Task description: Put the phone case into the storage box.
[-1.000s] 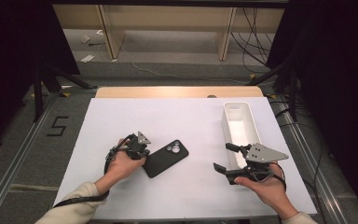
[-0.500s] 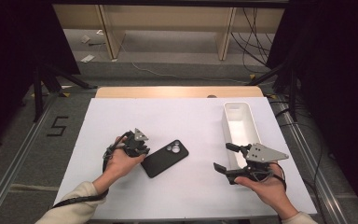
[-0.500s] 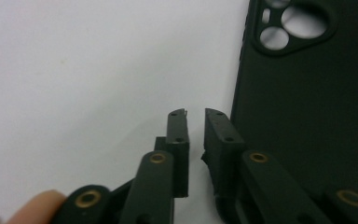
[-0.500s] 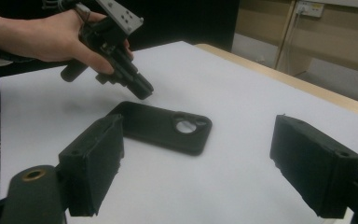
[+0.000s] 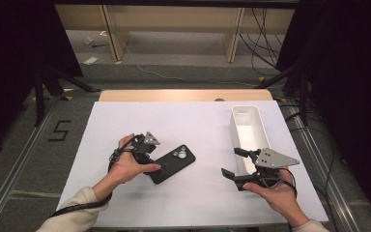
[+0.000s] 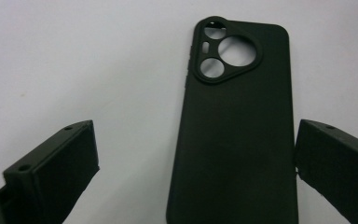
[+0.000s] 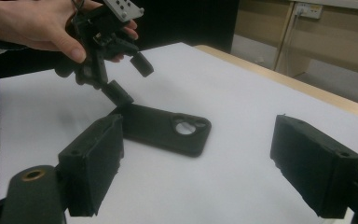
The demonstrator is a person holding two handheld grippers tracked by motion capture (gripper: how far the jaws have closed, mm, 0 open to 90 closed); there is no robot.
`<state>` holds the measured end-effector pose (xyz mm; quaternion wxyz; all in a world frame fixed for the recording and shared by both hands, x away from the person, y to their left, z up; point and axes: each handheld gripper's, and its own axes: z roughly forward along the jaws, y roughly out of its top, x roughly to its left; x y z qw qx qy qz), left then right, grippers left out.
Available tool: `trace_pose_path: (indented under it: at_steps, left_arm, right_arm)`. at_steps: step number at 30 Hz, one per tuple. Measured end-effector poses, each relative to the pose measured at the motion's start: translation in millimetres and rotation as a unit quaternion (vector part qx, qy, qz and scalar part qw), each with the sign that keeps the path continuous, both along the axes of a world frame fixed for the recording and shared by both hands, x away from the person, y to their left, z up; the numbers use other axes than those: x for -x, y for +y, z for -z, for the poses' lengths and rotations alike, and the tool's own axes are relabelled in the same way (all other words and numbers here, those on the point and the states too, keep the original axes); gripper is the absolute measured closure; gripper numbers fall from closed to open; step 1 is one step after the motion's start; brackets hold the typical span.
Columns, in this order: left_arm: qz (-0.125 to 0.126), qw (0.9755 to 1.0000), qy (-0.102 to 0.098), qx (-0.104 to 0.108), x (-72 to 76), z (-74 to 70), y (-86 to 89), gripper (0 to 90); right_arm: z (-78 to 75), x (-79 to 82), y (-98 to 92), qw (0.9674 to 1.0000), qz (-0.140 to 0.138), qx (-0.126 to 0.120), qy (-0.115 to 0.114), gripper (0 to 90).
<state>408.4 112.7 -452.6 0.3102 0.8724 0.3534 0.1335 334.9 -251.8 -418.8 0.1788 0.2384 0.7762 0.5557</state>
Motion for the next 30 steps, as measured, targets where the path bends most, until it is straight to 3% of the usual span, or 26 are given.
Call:
trace_pose_path:
  at_steps: [13,30]
  left_arm:
    - [0.048,0.9978,0.020,-0.042,1.5,9.5,-22.2,0.0]
    - [0.056,0.9948,0.037,-0.076,-5.3,21.4,-30.1,0.3]
  right_arm:
    - [-0.3,-0.1,0.1,1.0000,0.001,-0.001,0.000,18.3]
    - [-0.2,-0.3,0.1,1.0000,0.001,0.000,-0.001,18.2]
